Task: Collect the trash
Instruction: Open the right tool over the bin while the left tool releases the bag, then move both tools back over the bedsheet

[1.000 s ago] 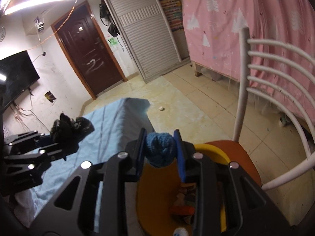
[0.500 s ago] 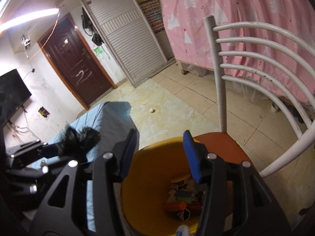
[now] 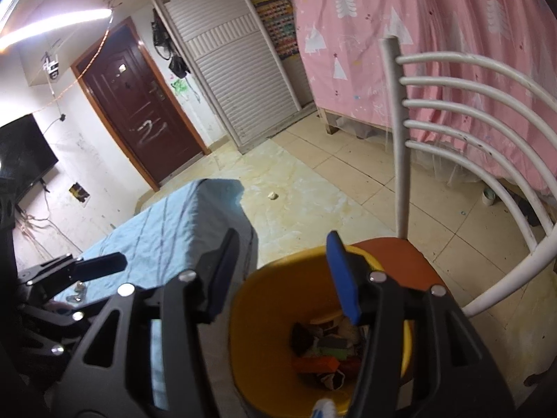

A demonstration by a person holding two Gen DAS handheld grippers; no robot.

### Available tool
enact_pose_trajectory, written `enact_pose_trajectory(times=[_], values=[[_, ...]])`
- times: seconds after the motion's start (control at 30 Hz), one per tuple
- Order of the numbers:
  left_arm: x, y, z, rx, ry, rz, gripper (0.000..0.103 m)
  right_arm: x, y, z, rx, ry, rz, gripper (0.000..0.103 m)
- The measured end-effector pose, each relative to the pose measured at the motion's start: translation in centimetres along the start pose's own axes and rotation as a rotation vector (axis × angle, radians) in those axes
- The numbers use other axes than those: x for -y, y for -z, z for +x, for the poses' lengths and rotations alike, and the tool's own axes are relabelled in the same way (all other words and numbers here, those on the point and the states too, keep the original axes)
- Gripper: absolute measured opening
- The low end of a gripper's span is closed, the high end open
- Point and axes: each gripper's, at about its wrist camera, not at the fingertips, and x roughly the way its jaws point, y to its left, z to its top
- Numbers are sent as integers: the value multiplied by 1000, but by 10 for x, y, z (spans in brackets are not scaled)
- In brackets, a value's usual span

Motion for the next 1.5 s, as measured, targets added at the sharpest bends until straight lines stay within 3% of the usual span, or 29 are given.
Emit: enact_pose_trajectory(times=[0.37,0.83,1.3,1.5], values=[[-83,23,-49,66,-42,-122,73,-76,-5,20,-34,-53,-98,62],[-166,62,-95,110,-102,-240,74,-189,14,59,-127,-144,-271,63],[-249,122,-136,123,-191,-360,75,-305,56,86,-228,-296,-564,63],[-272,145,-150,124,-228,-356,76,-345,76,100,-265,-326,-693,63]])
